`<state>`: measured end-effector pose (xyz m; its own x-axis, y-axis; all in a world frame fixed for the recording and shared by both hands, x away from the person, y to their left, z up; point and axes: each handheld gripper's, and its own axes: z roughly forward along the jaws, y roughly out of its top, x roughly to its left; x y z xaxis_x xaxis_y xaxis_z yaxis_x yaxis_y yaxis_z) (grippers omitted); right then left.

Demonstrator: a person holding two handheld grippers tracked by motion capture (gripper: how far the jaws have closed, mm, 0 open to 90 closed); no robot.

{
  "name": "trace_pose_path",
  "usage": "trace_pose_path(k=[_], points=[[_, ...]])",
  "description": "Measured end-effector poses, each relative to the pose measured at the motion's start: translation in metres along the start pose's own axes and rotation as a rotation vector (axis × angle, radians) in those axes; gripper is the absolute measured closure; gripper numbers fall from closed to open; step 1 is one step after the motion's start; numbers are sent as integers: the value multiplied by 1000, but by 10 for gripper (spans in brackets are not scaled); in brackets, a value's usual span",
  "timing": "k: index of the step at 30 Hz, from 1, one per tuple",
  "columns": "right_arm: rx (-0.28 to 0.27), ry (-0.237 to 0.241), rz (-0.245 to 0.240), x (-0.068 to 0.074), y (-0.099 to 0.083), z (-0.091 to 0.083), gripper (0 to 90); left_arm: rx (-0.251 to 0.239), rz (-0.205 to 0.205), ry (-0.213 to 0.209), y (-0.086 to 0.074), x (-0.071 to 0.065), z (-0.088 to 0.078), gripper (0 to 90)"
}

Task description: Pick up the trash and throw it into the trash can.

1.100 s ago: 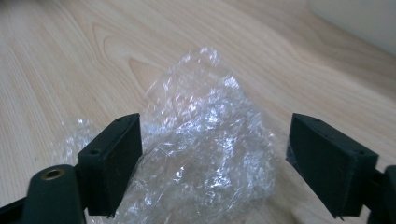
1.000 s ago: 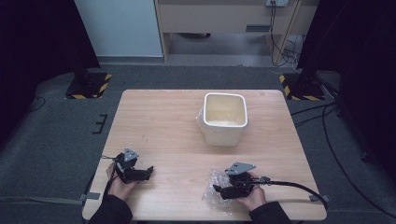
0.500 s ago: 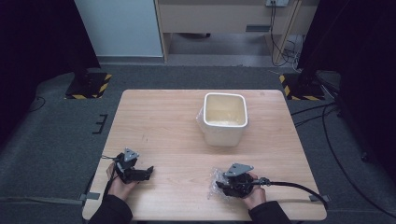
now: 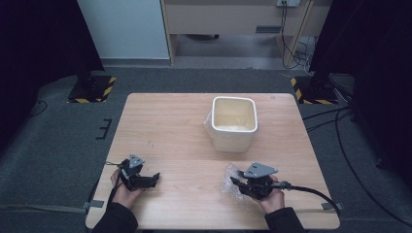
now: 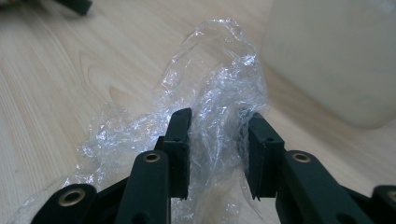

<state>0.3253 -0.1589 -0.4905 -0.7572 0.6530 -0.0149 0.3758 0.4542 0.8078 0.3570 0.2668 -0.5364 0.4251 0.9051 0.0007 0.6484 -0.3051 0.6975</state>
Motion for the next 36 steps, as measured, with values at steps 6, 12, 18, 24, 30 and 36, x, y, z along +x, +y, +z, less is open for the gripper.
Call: trace_pose_path(k=[6,12,18,24,30,36], points=[[-95,-26,14,-7,11,-21,653,0,0,0,0,0,0,0],[-174,-48,39,-17,21,-41,647,0,0,0,0,0,0,0],[-244,-61,68,-26,28,-58,646,0,1,-1,0,0,0,0],[-326,-74,74,-31,45,-77,644,0,2,-3,0,0,0,0],[-367,-84,76,-35,58,-80,644,0,2,-3,0,0,0,0],[-398,-99,83,-40,71,-78,644,0,2,-3,0,0,0,0]])
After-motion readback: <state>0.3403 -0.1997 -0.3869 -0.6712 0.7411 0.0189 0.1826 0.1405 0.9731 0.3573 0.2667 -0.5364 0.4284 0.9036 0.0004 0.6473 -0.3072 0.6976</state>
